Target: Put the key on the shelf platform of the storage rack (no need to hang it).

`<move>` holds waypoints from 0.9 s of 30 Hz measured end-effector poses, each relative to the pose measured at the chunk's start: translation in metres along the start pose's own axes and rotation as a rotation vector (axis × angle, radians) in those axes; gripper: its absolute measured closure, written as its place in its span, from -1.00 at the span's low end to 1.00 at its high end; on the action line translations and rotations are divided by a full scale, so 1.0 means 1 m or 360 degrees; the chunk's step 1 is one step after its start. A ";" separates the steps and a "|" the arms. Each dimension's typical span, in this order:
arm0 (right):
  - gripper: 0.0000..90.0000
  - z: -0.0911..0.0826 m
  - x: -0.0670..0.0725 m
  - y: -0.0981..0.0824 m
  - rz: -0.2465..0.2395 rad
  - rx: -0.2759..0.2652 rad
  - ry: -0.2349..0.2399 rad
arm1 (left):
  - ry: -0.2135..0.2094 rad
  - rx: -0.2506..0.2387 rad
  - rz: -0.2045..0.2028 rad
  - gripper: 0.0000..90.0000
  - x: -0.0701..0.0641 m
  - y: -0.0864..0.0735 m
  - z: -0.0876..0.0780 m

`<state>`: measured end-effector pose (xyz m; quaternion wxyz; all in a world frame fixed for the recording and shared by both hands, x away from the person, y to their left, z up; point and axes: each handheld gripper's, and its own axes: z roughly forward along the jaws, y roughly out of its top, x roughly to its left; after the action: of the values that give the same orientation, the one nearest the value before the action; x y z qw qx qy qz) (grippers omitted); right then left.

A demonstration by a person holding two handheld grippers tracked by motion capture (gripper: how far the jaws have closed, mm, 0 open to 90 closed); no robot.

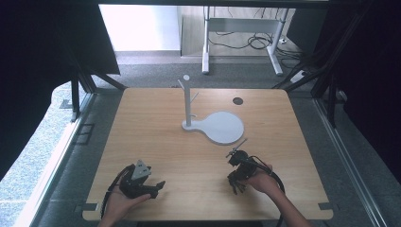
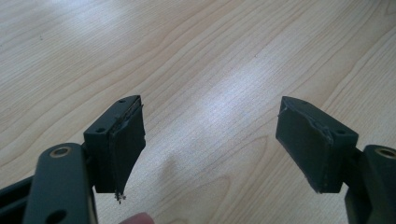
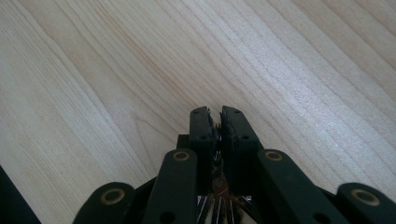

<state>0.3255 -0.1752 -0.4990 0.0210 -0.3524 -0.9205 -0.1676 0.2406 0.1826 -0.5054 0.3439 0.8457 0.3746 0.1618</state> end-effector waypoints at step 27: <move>0.99 -0.009 0.008 0.002 -0.0125 0.0107 -0.0085 | 0.0002 0.0010 -0.0004 -0.47 0.001 -0.001 0.001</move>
<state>0.3206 -0.1716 -0.4884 0.0016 -0.3196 -0.9389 -0.1280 0.2417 0.1836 -0.5065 0.3413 0.8461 0.3764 0.1609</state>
